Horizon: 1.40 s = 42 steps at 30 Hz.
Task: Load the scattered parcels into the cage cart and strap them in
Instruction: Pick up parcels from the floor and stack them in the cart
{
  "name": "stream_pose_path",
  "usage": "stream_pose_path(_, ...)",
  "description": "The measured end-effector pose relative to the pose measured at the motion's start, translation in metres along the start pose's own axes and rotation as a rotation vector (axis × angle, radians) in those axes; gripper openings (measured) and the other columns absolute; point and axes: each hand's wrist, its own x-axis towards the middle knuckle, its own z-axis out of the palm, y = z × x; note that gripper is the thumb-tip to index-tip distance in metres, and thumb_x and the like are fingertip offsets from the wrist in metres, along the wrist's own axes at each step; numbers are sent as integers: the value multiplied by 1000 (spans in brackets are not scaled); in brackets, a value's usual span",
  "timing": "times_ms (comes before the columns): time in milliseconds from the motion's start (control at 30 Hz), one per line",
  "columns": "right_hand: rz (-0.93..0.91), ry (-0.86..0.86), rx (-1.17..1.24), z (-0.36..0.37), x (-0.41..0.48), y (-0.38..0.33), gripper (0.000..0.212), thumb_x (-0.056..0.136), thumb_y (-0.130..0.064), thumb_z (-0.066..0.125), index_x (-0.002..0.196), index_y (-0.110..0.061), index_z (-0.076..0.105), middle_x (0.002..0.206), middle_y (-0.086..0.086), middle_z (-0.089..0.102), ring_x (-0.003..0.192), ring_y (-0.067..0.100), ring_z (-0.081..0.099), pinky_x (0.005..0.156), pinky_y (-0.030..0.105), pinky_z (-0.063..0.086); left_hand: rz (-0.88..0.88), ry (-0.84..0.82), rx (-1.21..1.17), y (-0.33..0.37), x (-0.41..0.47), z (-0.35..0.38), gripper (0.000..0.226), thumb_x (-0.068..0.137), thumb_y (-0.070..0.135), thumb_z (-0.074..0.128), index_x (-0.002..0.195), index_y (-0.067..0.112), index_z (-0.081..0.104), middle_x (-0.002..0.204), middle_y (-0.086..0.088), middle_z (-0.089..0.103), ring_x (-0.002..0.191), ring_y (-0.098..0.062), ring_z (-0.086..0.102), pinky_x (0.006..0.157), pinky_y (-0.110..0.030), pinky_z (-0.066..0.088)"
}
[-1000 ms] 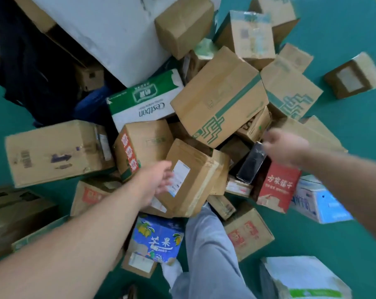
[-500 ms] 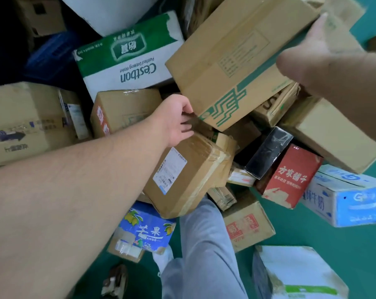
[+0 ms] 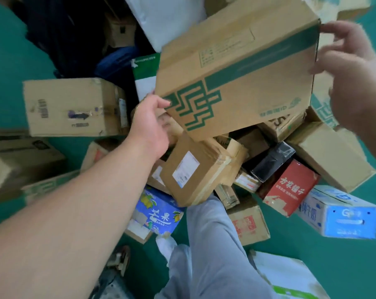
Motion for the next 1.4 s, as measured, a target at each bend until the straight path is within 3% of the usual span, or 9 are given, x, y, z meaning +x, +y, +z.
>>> stream_pose_path(200,-104,-246,-18,28,-142,-38,70,90,-9,57,146,-48,44,133,-12,61,112,-4,63,89,24,54,-4,147,-63,4,-153,-84,40,63,22,53,102,14,49,101,-11,62,100,-28,57,98,-35,45)
stream_pose_path(333,10,-257,-92,50,-217,-49,68,82,-32,62,149,-35,47,131,-13,65,117,6,61,101,36,49,78,206,-111,-17,-259,-140,24,81,11,42,90,19,64,92,-5,65,82,-24,55,76,-36,43)
stream_pose_path(533,-1,-361,-68,80,-368,-35,45,96,-21,56,136,-39,63,117,-18,72,111,3,65,83,28,50,277,175,-15,-88,-389,-244,70,82,5,33,142,35,54,113,7,71,75,-6,63,62,-22,48)
stream_pose_path(700,-14,-537,-319,110,-490,-11,66,98,-32,58,151,-59,29,133,-13,59,104,11,64,80,32,50,127,255,-311,-177,-472,-309,46,69,22,42,106,20,70,103,-6,69,98,-29,53,83,-45,43)
stream_pose_path(967,-89,-723,-701,140,-584,8,55,96,-46,59,146,-58,37,136,-7,57,101,6,60,92,39,49,219,443,-471,-266,-575,-399,60,89,-19,35,133,10,65,130,-13,69,98,-22,70,70,-24,54)
stream_pose_path(1167,-206,-944,-883,207,-610,15,55,97,-41,61,147,-53,40,133,-6,53,93,6,55,75,27,46,-15,634,-720,-328,-639,-407,71,98,35,63,159,38,27,160,-5,35,125,-33,60,66,-34,59)
stream_pose_path(1200,-217,-990,-917,216,-616,20,56,97,-42,61,148,-53,40,136,-6,52,97,10,57,79,29,46,-96,622,-807,-345,-647,-405,70,93,48,64,157,36,35,161,-9,35,119,-34,64,82,-46,61)
stream_pose_path(1300,-276,-1147,-1001,238,-635,43,58,99,-42,60,152,-48,38,147,-5,48,116,17,51,107,36,42,-199,584,-910,-412,-665,-404,51,87,67,59,129,39,65,154,-14,44,141,-37,42,122,-61,5)
stream_pose_path(1400,-304,-1304,-1097,255,-660,65,61,100,-46,57,157,-43,33,158,-4,40,125,15,44,107,29,32,-187,694,-1065,-456,-679,-390,47,81,73,62,101,35,80,124,-6,73,120,-27,66,117,-52,37)
